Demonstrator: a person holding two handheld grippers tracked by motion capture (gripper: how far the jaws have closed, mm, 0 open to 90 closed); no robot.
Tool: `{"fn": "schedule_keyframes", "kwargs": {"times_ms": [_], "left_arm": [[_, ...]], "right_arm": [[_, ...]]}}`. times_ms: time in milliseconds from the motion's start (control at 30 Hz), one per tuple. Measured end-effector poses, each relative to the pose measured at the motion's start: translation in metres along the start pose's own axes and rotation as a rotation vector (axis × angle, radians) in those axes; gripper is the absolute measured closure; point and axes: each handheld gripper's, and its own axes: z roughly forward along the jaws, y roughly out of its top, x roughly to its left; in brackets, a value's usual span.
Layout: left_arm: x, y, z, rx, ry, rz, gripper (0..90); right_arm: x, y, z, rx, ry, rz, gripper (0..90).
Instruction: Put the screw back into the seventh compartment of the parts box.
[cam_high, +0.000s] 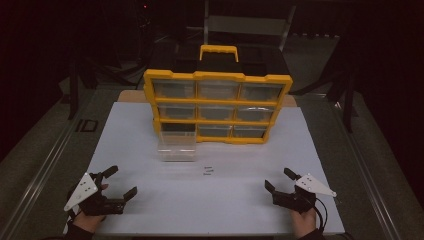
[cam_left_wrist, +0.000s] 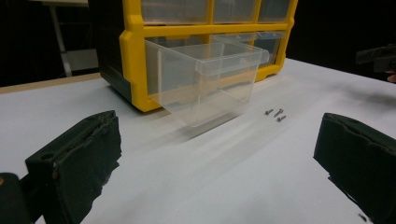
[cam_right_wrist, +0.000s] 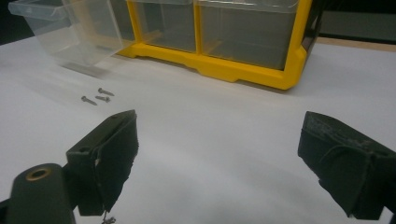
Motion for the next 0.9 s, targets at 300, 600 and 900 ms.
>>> {"fn": "schedule_keyframes", "kwargs": {"times_ms": [300, 600, 900], "left_arm": [[0.001, 0.001, 0.001, -0.003, 0.0, -0.006, 0.6], [0.001, 0.002, 0.0, -0.008, -0.003, -0.013, 0.6], [0.001, 0.002, 0.0, -0.009, -0.006, -0.015, 0.6]], "right_arm": [[0.0, 0.027, 0.002, 0.031, 0.037, 0.005, 13.1], [0.004, 0.051, 0.019, 0.037, 0.131, -0.011, 13.1], [0.017, 0.073, 0.038, 0.039, 0.214, -0.038, 13.6]]}}
